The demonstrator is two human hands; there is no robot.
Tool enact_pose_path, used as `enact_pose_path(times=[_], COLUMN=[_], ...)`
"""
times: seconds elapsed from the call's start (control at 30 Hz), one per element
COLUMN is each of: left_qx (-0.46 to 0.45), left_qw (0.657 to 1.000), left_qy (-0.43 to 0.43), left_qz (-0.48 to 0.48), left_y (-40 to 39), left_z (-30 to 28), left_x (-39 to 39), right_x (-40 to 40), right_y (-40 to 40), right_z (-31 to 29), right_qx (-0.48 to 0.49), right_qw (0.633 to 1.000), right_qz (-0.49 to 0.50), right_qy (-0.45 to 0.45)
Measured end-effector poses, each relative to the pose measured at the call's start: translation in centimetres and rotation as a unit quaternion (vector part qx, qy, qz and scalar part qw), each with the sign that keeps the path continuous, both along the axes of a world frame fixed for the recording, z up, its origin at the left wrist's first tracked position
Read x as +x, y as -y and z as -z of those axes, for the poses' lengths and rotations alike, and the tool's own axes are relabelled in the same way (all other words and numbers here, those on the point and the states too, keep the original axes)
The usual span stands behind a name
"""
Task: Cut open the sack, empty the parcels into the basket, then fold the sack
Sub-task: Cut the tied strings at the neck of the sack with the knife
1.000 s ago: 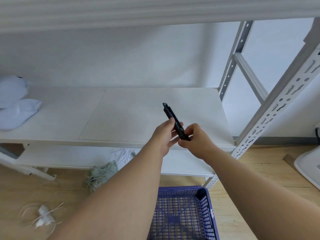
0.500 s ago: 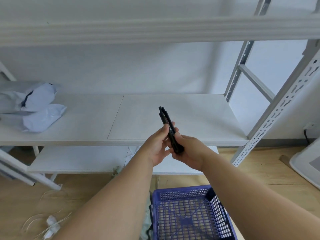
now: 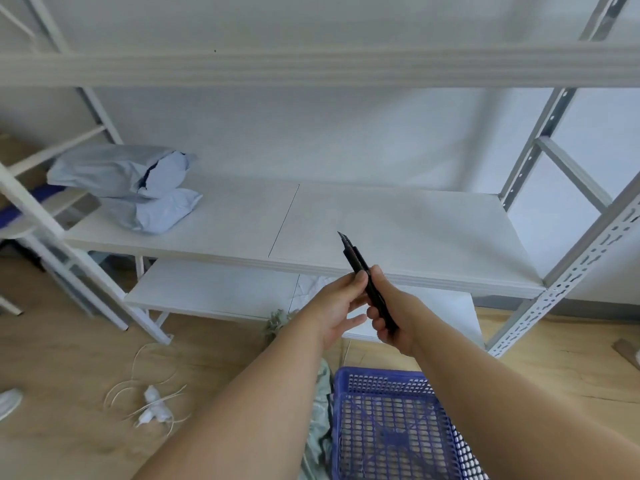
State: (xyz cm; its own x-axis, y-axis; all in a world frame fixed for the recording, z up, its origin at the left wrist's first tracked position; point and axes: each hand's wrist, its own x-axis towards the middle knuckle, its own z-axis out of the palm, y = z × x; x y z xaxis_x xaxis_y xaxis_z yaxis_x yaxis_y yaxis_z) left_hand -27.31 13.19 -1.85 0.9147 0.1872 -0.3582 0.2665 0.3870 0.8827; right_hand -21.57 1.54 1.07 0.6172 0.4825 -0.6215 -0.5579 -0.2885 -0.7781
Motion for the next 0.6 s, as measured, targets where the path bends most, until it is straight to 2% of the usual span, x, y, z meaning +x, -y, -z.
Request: enact_pose_path(times=[0.23, 0.33, 0.43, 0.6], left_qx=[-0.001, -0.051, -0.030, 0.005], left_qw=[0.997, 0.990, 0.989, 0.987], left_qy=[-0.059, -0.060, -0.087, -0.134], left_qz=[-0.056, -0.113, -0.116, -0.084], left_y=[1.9, 1.6, 1.0, 0.1], left_z=[2.4, 3.9, 4.7, 6.3], left_x=[-3.0, -4.7, -5.9, -6.6], right_x=[-1.7, -3.2, -4.5, -5.5], right_y=[2.3, 2.8, 2.6, 0.9], right_z=[3.1, 4.5, 5.6, 7.1], right_qx=[0.106, 0.050, 0.025, -0.028], right_qw=[0.991, 0.993, 0.991, 0.984], right_qz=[-0.061, -0.095, -0.127, -0.159], right_qy=[-0.061, -0.057, -0.039, 0.081])
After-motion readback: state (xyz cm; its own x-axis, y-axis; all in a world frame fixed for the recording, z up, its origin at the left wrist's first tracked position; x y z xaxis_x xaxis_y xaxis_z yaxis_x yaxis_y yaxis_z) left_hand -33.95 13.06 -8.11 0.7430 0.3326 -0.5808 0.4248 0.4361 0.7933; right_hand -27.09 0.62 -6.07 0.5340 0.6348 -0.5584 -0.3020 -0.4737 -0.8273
